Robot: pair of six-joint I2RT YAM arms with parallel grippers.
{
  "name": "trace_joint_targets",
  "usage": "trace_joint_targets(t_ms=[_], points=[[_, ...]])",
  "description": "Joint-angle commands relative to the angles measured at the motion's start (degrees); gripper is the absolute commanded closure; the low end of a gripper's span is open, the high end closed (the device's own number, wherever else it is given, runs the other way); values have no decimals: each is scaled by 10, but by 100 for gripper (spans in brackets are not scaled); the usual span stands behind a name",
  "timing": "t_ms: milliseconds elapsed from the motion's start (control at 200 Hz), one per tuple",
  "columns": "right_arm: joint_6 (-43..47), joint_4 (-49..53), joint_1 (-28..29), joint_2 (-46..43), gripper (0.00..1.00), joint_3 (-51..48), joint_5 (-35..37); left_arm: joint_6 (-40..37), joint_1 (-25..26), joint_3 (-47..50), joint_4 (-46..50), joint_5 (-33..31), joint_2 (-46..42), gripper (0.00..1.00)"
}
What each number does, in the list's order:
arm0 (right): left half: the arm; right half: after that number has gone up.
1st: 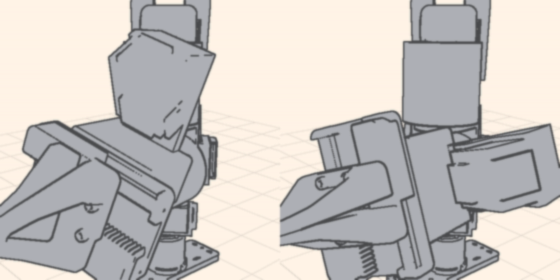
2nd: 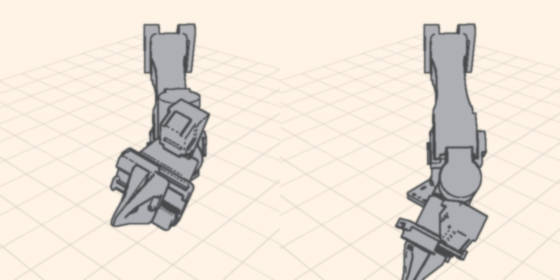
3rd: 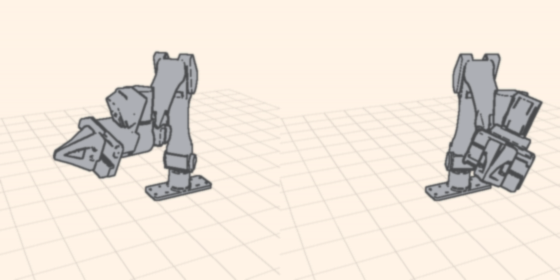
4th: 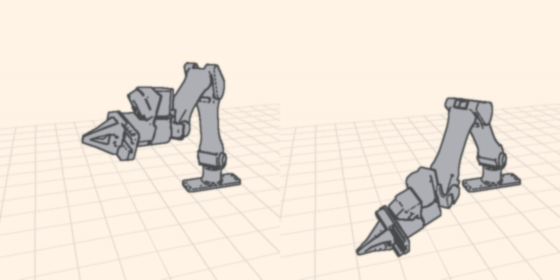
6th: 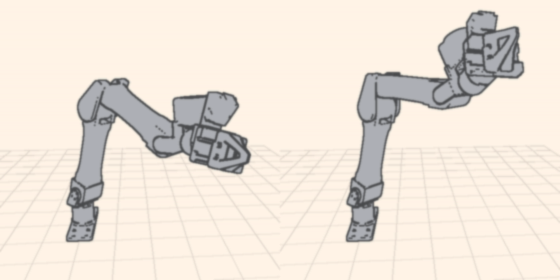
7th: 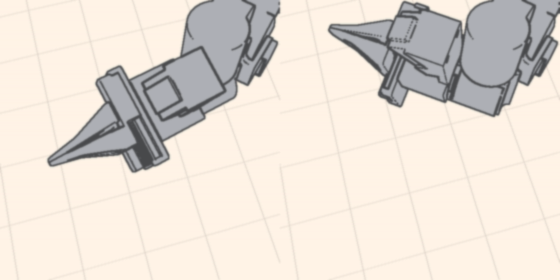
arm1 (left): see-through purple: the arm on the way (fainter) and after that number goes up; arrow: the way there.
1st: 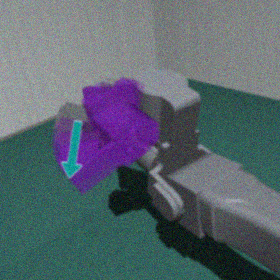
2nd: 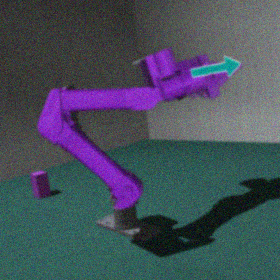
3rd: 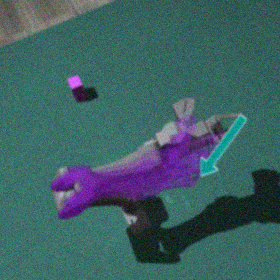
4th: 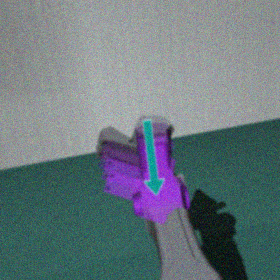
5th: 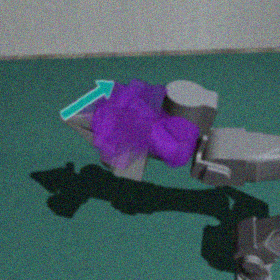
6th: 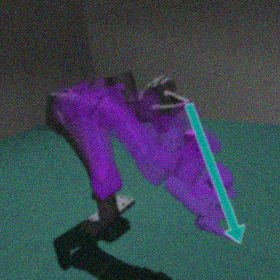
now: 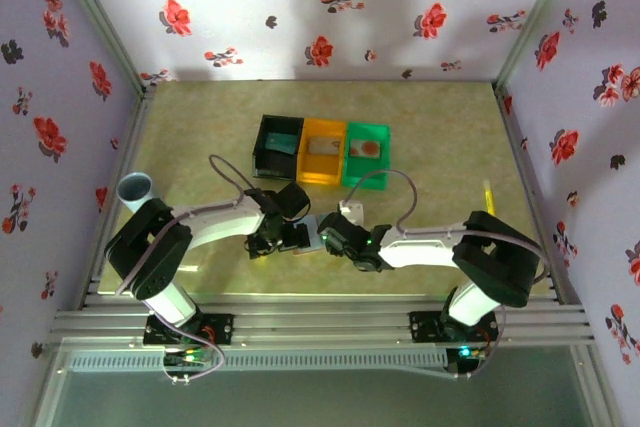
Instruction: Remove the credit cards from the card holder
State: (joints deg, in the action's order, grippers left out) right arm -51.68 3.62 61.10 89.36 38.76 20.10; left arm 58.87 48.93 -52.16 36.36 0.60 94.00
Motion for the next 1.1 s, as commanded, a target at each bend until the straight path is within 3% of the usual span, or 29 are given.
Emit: trace_joint_targets(t_ms=[0, 1095], points=[[-12, -19, -3, -12, 59, -11, -26, 18, 8, 36, -34, 29, 32, 0], [-3, -45, -3, -42, 65, -11, -44, 16, 8, 39, -44, 34, 37, 0]])
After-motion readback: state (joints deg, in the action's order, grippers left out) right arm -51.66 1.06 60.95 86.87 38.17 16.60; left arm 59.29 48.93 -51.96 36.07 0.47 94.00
